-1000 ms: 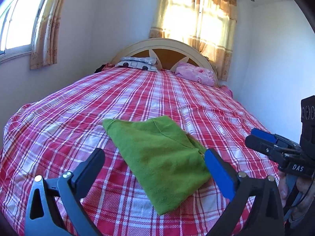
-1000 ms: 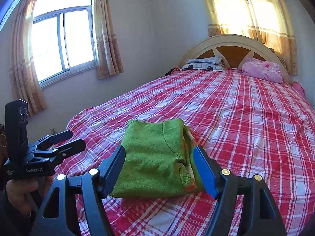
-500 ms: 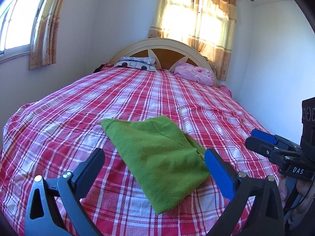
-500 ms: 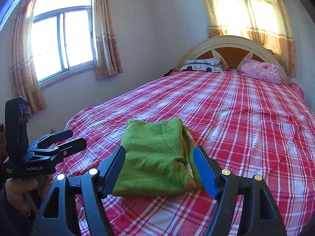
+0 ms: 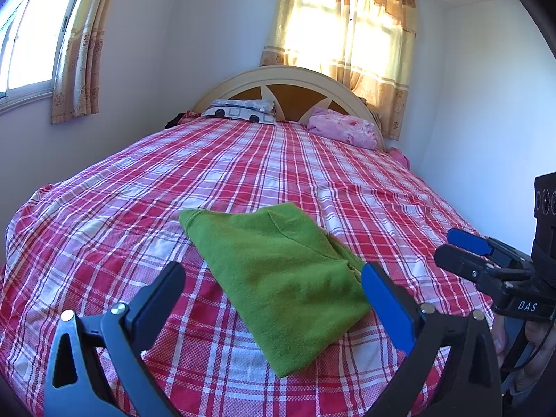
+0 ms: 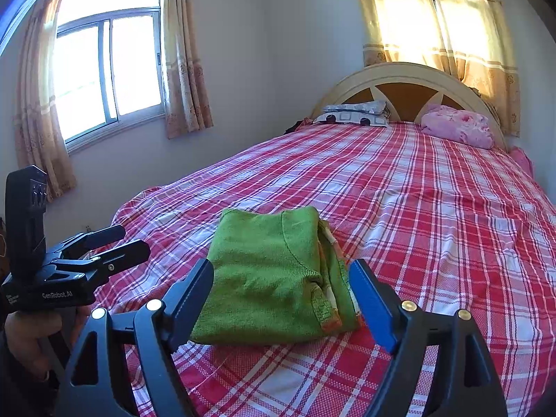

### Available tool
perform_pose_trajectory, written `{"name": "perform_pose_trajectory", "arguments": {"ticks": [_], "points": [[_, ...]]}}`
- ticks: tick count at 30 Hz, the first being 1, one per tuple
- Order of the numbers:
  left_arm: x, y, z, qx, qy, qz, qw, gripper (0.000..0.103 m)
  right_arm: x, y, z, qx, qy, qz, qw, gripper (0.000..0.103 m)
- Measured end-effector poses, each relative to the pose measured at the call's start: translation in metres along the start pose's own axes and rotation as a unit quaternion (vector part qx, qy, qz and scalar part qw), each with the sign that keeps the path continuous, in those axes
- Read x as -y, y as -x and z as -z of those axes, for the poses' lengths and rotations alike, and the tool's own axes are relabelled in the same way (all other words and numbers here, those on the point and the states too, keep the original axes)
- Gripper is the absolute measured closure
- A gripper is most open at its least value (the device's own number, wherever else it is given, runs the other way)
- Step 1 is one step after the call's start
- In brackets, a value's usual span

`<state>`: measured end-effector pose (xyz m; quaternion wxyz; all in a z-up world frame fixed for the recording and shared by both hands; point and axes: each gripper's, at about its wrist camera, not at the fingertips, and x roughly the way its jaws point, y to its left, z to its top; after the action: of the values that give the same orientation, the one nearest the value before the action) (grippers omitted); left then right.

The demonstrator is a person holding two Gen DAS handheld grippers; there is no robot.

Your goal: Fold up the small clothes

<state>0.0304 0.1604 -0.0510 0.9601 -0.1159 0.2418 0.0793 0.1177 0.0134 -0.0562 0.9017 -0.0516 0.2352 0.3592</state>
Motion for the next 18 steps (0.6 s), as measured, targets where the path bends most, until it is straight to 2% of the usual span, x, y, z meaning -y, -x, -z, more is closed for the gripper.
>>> {"name": "perform_pose_trajectory", "arguments": {"ticks": [13,18], "points": [[0.0034,-0.0039,-0.0034,-0.01,-0.038,-0.038,0.9985,0.0,0.0003,0.0065,-0.0016,0.017,0.005,-0.001,1.0,0.022],[0.0007,-0.0016,-0.0062,0.002,-0.028,-0.058,0.9979,0.0,-0.0014,0.0095,-0.0028,0.021,0.01,-0.005,1.0,0.022]]}}
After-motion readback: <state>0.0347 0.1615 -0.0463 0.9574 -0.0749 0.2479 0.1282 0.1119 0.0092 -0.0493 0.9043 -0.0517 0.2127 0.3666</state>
